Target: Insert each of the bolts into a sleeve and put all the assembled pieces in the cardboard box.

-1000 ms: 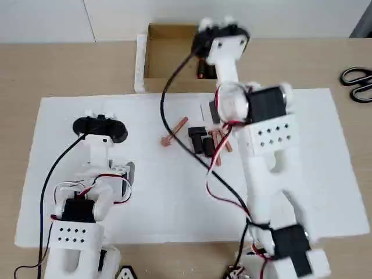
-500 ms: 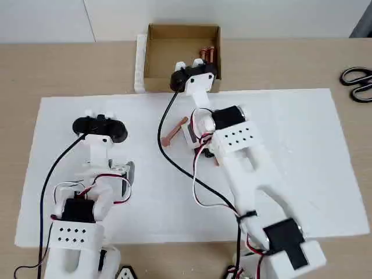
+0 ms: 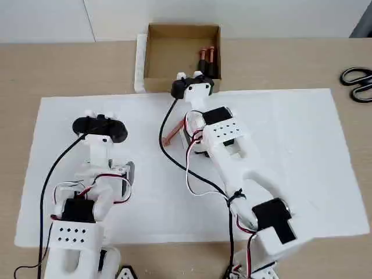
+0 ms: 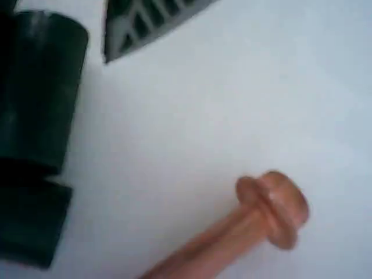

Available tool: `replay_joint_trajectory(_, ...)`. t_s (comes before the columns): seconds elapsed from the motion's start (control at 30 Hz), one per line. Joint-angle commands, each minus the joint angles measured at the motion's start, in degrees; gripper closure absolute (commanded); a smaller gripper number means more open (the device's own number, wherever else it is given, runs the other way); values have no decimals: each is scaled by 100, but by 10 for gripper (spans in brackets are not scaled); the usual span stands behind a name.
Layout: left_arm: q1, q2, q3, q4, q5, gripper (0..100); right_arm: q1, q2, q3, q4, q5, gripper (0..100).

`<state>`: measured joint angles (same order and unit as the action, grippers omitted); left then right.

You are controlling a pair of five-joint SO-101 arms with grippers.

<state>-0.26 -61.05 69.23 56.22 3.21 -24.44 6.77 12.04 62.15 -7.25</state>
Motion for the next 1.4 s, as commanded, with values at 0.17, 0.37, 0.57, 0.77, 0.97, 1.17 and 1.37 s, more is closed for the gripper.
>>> replay_joint_trajectory(0.17,0,-62,-31,-132,26,843,-40,251,-44,-365,-62,865)
replay_joint_trajectory(0.37,9,-62,-22,-132,26,843,-48,541,-44,-673,-62,865)
replay_joint_trajectory(0.57,18,-62,-13,-132,26,843,-48,857,-44,-936,-62,865)
replay_joint_trajectory(0.77,35,-88,171,-360,18,843,-48,989,-44,-1086,-62,867)
replay_joint_trajectory(0.97,35,-88,171,-369,18,843,-198,963,-88,-1051,-26,995)
replay_joint_trajectory(1.17,35,-88,171,-360,18,843,-224,936,-651,-303,-26,996)
replay_joint_trajectory(1.37,35,-88,171,-360,18,843,-207,101,-1820,1771,-18,995)
